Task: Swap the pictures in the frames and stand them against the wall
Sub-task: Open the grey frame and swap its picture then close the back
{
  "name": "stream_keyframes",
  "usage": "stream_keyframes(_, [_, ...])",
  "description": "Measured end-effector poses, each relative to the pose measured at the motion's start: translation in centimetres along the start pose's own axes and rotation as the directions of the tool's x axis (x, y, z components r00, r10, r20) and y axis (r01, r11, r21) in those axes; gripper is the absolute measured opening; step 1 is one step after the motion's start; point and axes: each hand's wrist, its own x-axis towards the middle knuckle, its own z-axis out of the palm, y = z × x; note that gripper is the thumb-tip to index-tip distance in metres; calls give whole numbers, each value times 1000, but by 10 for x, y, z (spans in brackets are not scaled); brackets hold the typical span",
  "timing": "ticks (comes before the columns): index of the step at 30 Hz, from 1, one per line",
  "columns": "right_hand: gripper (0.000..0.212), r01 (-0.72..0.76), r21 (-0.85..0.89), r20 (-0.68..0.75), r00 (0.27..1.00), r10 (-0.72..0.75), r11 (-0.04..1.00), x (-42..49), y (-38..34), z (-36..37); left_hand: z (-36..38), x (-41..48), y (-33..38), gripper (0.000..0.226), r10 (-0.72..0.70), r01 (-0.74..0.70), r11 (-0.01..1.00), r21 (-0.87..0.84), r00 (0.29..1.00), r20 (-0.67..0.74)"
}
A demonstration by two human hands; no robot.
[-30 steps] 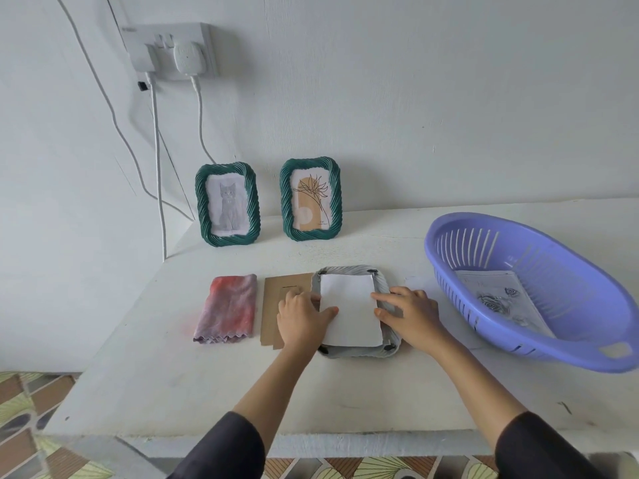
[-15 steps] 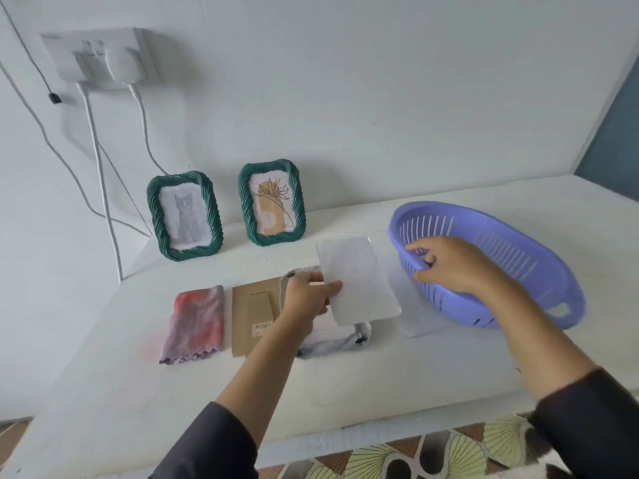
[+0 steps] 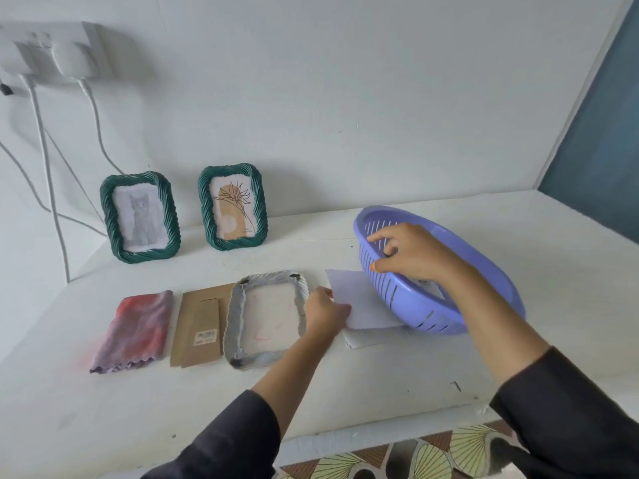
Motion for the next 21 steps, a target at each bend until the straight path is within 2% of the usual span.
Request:
stream_keyframes(6, [54,52,-27,35,998,-51,998,-5,-2,21,9,-6,-1,32,63,-62,996,57,998,-17])
stream_keyframes(11, [57,79,-25,57,995,-77,997,-14,-2,43,9,-8,0,16,126,-125,978,166,992,1])
stream_keyframes(13, [59,48,16,90,995,-49,999,-14,2,39,9,-11,5,25,175,-165,948,272,985,-12])
stream_keyframes(15, [60,-41,62,75,997,36,997,-7,11,26,6,-13,11,40,236,-207,931,299,970,-62])
stream_keyframes(16, [57,-96,17,47,994,95,995,-2,18,18,3,-13,16,44,279,-246,934,259,955,-101])
stream_keyframes(18, [49,-207,-235,75,970,230,950,8,34,2,-3,-12,25,45,373,-357,926,127,916,-147])
stream_keyframes(19, [47,-254,-371,126,939,320,893,11,41,-2,-5,-11,30,43,406,-399,913,82,903,-140])
stream_keyframes(21, [59,-316,-538,228,838,496,782,15,55,1,-7,-7,39,40,428,-422,902,95,901,-68])
